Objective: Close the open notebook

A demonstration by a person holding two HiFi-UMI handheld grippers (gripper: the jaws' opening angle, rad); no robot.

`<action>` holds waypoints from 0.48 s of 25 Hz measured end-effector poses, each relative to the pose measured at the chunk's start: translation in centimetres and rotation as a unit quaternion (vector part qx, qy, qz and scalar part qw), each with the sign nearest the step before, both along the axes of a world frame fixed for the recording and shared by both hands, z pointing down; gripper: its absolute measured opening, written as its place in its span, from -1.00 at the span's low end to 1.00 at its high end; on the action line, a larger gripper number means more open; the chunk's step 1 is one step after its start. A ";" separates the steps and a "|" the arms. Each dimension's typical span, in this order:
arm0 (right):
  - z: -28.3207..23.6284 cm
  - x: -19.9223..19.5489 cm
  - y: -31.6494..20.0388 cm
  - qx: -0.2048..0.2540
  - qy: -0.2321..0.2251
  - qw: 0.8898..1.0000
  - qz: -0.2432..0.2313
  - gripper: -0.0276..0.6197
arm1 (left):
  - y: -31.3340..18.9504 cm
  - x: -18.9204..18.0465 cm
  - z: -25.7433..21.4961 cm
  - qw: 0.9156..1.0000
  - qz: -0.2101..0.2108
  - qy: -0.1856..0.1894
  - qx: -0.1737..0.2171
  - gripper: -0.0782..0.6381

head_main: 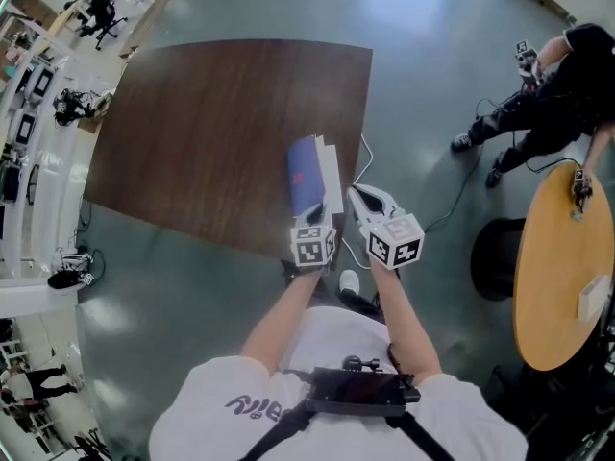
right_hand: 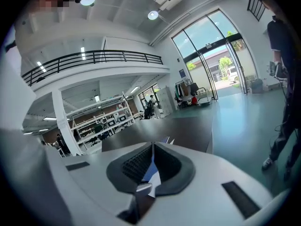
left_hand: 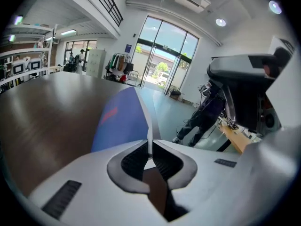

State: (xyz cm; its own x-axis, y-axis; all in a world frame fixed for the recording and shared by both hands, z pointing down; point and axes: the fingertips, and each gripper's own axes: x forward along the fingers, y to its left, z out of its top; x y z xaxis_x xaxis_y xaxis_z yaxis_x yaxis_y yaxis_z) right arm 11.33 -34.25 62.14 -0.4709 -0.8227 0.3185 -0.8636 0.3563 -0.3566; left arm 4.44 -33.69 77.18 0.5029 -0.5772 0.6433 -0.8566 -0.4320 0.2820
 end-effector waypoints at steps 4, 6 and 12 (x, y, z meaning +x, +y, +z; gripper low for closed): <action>0.2 0.6 -0.1 -0.006 -0.002 1.000 0.010 -0.90 | 0.2 1.6 2.6 0.998 0.041 -0.025 -0.027 -0.70; 0.3 0.9 0.0 -0.007 -0.003 1.000 0.016 -0.90 | 0.5 1.7 3.6 0.997 0.051 -0.036 -0.035 -0.70; 0.6 3.2 0.0 -0.011 -0.008 0.999 0.038 -0.90 | 1.0 2.5 5.6 0.995 0.066 -0.052 -0.058 -0.70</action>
State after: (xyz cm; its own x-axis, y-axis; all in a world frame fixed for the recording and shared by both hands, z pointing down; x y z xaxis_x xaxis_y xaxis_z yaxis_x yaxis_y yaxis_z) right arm 14.50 -34.25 62.73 -0.4131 -0.8489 0.3296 -0.8818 0.2825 -0.3777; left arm 6.90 -32.69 82.82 0.4964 -0.4294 0.7545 -0.8216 -0.5129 0.2487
